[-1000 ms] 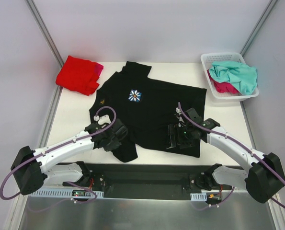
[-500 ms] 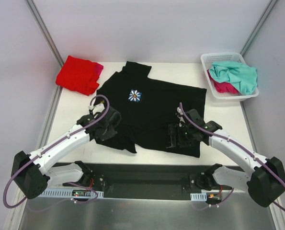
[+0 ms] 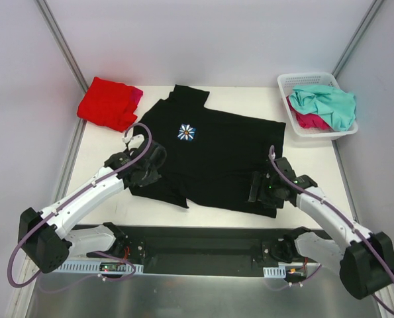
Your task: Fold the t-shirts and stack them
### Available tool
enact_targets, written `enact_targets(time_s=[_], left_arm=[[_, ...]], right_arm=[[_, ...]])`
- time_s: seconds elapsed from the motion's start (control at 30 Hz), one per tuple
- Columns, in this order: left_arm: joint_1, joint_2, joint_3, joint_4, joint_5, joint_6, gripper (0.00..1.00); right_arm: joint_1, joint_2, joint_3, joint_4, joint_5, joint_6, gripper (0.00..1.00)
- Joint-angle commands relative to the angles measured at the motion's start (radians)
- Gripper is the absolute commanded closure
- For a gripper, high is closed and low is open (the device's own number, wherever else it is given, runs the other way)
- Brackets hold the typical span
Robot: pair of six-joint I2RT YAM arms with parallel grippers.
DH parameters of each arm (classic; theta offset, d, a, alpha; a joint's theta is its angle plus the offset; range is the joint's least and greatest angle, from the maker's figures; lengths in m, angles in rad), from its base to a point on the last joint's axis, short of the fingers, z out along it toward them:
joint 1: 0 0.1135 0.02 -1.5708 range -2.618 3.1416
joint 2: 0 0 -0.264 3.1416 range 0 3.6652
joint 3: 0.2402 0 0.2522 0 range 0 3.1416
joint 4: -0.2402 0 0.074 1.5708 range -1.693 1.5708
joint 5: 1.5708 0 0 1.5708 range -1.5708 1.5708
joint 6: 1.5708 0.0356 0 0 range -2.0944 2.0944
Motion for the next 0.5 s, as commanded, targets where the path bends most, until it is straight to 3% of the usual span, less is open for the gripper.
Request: enact_targets(time_s=[0.0,0.13,0.47], left_arm=[[0.017,-0.021,-0.002,0.019,-0.026,0.036,1.00],[0.020,-0.030,-0.013,0.030,-0.024,0.050,1.00],[0.022,-0.033,-0.022,0.033,-0.029,0.058,1.00]], right_arm=[[-0.014,-0.137,0.004,-0.113,0.121,0.079,0.20],[-0.025,-0.253,-0.012,-0.202,0.211,0.136,0.20],[-0.027,-0.384,-0.094,-0.282,0.161,0.170,0.20]])
